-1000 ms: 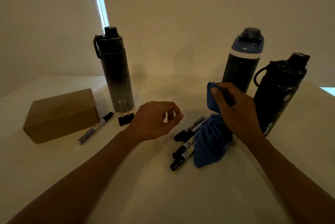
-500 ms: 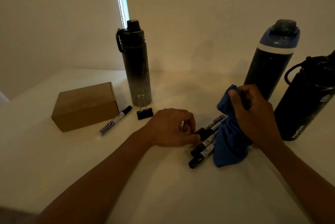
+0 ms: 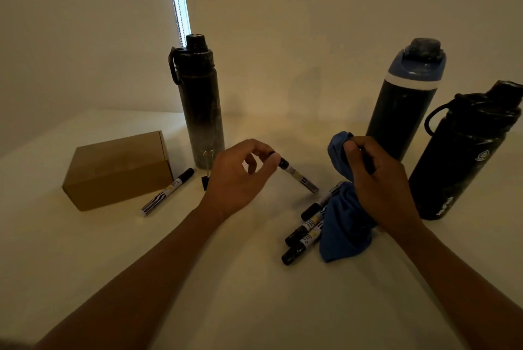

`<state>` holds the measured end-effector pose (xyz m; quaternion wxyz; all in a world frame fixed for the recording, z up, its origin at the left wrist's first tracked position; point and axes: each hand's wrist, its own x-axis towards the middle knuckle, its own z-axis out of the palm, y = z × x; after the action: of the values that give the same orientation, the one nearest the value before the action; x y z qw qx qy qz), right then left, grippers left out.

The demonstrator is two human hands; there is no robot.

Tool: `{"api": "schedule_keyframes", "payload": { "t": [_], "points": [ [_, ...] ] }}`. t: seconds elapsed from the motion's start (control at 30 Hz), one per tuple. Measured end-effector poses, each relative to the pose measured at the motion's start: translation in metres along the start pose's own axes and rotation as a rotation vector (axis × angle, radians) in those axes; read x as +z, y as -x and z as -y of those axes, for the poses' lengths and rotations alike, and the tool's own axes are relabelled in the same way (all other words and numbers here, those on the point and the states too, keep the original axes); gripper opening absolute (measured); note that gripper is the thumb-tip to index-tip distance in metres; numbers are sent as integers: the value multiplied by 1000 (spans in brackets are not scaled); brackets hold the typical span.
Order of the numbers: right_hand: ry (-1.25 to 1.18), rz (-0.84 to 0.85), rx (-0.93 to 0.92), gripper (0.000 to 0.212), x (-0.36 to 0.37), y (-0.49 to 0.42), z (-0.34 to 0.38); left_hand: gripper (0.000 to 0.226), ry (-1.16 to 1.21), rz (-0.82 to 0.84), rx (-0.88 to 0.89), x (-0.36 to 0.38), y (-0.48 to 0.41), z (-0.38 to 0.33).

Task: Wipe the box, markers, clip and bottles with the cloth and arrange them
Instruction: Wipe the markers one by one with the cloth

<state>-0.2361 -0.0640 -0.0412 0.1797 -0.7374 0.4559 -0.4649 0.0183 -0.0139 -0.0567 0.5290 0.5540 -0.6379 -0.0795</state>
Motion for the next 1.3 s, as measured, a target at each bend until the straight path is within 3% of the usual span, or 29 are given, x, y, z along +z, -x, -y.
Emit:
{"api": "schedule_keyframes", "payload": {
  "t": [0.27,0.5,0.93,1.1,1.3],
  "points": [
    [-159,36,-48,18,4,2,7,16,128,-32,-89,1,0,-6],
    [-282,202,-8,27,5,13,19,22,256,-18,-141,1,-1,-3],
    [71,158,-233,30,24,16,23,29,275,17,-117,15,7,-25],
    [351,256,-290,40,26,19,34,30,247,10,-110,15,7,-25],
    [476,312,-316,32,28,15,38,30,285,-16,-136,13,6,-23]
  ]
}}
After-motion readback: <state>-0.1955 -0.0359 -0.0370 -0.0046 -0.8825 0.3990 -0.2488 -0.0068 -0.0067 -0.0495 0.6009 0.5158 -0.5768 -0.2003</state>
